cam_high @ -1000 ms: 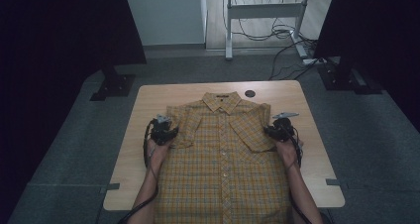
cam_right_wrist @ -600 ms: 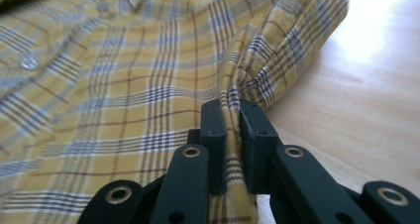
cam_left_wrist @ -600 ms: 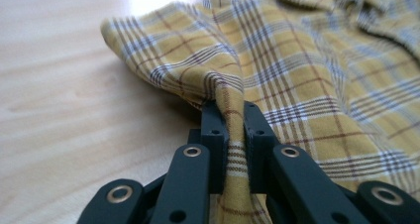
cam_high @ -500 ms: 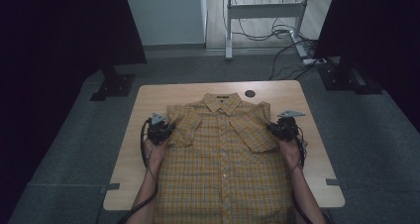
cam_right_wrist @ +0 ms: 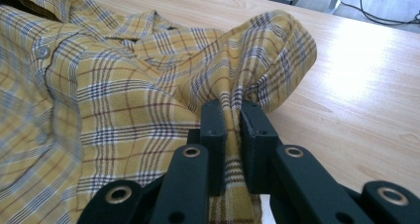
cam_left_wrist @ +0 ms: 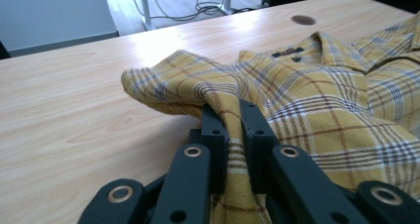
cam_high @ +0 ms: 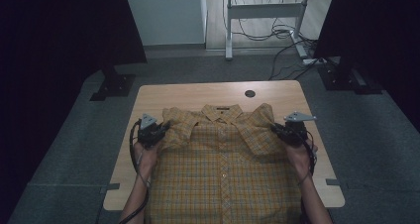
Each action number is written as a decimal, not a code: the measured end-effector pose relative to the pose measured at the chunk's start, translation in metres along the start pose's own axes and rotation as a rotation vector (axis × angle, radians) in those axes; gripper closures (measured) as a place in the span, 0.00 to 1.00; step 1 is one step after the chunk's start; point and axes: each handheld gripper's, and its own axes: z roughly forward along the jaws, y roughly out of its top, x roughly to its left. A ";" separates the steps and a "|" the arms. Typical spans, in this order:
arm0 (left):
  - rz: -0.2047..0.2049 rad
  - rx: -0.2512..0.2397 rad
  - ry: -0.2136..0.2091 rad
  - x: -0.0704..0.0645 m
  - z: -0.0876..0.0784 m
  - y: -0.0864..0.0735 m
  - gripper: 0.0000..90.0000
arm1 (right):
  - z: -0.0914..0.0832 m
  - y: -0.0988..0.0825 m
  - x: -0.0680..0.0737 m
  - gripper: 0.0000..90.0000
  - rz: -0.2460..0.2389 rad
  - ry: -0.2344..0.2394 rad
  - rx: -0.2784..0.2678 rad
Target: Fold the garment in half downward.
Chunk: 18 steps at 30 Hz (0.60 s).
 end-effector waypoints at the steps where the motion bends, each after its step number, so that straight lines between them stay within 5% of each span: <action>1: 0.009 0.000 -0.003 -0.002 -0.005 -0.002 0.93 | -0.004 -0.001 0.002 0.90 -0.003 0.002 -0.002; 11: 0.062 -0.017 -0.026 -0.023 -0.046 -0.026 0.92 | -0.034 -0.026 0.024 0.90 -0.036 0.015 -0.019; 18: 0.087 0.013 -0.031 -0.034 -0.062 -0.053 0.92 | -0.042 -0.052 0.039 0.90 -0.048 0.036 0.004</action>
